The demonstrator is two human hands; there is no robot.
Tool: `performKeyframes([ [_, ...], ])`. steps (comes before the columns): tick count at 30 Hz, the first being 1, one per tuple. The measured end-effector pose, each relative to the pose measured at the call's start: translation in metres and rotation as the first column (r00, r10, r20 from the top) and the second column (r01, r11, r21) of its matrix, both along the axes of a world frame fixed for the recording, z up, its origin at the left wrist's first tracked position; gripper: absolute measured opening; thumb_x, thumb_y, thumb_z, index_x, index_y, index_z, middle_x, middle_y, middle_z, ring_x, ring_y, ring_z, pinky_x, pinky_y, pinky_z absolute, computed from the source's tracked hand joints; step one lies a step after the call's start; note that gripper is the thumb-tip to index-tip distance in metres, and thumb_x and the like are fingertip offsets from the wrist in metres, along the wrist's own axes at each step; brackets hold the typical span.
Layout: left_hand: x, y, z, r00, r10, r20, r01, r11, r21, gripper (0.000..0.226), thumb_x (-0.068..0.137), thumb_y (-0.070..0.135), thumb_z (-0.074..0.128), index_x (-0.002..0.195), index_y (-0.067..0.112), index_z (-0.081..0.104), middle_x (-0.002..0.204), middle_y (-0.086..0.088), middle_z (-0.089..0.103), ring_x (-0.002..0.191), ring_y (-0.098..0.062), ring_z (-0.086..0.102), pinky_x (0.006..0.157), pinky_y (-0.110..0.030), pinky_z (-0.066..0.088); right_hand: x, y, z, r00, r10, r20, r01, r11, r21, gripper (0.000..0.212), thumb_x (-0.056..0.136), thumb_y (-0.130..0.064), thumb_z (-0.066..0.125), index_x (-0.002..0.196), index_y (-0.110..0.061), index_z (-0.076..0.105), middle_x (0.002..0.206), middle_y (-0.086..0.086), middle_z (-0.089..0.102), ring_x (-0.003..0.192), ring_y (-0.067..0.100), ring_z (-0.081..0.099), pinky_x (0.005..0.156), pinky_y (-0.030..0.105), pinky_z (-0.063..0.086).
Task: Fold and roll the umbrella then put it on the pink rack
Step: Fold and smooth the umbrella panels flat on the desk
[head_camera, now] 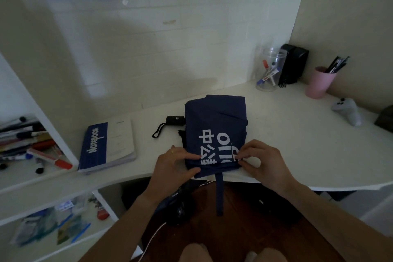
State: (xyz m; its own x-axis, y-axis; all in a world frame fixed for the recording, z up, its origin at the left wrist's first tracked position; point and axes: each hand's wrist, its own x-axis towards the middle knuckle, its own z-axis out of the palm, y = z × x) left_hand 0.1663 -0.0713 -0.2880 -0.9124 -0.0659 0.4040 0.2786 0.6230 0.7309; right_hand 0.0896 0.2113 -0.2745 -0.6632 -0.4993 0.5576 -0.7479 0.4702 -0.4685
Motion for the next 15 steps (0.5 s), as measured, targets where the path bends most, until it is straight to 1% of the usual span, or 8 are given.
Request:
performKeyframes([
  [3,0.0,0.0,-0.003,0.997,0.001,-0.075,-0.005,0.998,-0.059,0.028,0.072,0.023,0.091,0.097,0.03,0.081,0.098,0.013,0.062,0.096,-0.008,0.061,0.087,-0.027,0.054,0.002,0.002,-0.002,0.999,0.02,-0.03,-0.019,0.999,0.046,0.017,0.079,-0.006,0.082,0.092,-0.017,0.079,0.099,-0.006,0.069,0.087,0.002,0.066,0.082,0.017,0.054],
  [5,0.001,-0.002,-0.004,0.994,0.003,-0.107,-0.013,0.995,-0.099,0.023,0.073,0.024,0.09,0.094,0.029,0.082,0.1,0.008,0.058,0.098,-0.012,0.058,0.086,-0.027,0.054,0.003,0.004,-0.001,0.998,0.026,-0.055,-0.022,0.996,0.082,0.014,0.081,-0.011,0.081,0.093,-0.019,0.079,0.1,-0.008,0.07,0.089,0.005,0.065,0.081,0.021,0.055],
  [7,0.001,-0.005,-0.002,0.989,-0.017,-0.149,-0.005,0.989,-0.149,0.019,0.075,0.026,0.088,0.093,0.028,0.082,0.106,0.005,0.056,0.105,-0.012,0.056,0.092,-0.024,0.052,0.004,0.006,0.0,0.995,0.04,-0.093,-0.027,0.991,0.132,0.011,0.083,-0.018,0.078,0.094,-0.021,0.078,0.1,-0.01,0.071,0.09,0.008,0.063,0.079,0.024,0.054],
  [8,0.001,-0.006,0.0,0.984,-0.053,-0.173,0.019,0.98,-0.196,0.016,0.076,0.027,0.087,0.092,0.027,0.082,0.112,0.004,0.056,0.112,-0.011,0.054,0.097,-0.024,0.05,0.005,0.006,0.001,0.993,0.053,-0.106,-0.035,0.986,0.161,0.01,0.085,-0.02,0.077,0.095,-0.022,0.078,0.1,-0.011,0.071,0.091,0.009,0.061,0.077,0.025,0.054],
  [10,0.0,-0.009,0.006,0.967,-0.169,-0.189,0.096,0.934,-0.344,0.011,0.08,0.029,0.083,0.09,0.024,0.081,0.128,0.001,0.059,0.13,-0.013,0.049,0.109,-0.025,0.043,0.005,0.007,0.002,0.988,0.082,-0.131,-0.052,0.974,0.222,0.009,0.087,-0.022,0.075,0.095,-0.022,0.078,0.099,-0.011,0.072,0.091,0.011,0.06,0.075,0.026,0.054],
  [12,-0.002,-0.01,0.015,0.962,-0.255,-0.099,0.178,0.859,-0.48,0.016,0.087,0.039,0.074,0.092,0.024,0.076,0.144,0.003,0.056,0.143,-0.012,0.04,0.116,-0.027,0.036,0.005,0.006,0.003,0.983,0.106,-0.149,-0.062,0.96,0.274,0.009,0.088,-0.022,0.074,0.095,-0.021,0.078,0.097,-0.01,0.073,0.091,0.012,0.06,0.074,0.028,0.054],
  [13,-0.003,-0.009,0.02,0.964,-0.263,-0.041,0.205,0.831,-0.517,0.023,0.091,0.045,0.066,0.094,0.024,0.073,0.147,0.005,0.055,0.143,-0.009,0.04,0.116,-0.028,0.037,0.005,0.006,0.005,0.981,0.115,-0.154,-0.065,0.952,0.298,0.008,0.088,-0.022,0.073,0.095,-0.021,0.078,0.097,-0.01,0.073,0.091,0.012,0.059,0.074,0.028,0.054],
  [15,-0.007,-0.006,0.029,0.97,-0.24,0.043,0.221,0.79,-0.572,0.04,0.1,0.054,0.045,0.106,0.023,0.071,0.142,0.006,0.059,0.131,-0.006,0.051,0.11,-0.032,0.044,0.004,0.005,0.008,0.98,0.131,-0.15,-0.075,0.939,0.335,0.008,0.089,-0.022,0.071,0.096,-0.022,0.077,0.096,-0.009,0.072,0.09,0.013,0.059,0.074,0.029,0.054],
])
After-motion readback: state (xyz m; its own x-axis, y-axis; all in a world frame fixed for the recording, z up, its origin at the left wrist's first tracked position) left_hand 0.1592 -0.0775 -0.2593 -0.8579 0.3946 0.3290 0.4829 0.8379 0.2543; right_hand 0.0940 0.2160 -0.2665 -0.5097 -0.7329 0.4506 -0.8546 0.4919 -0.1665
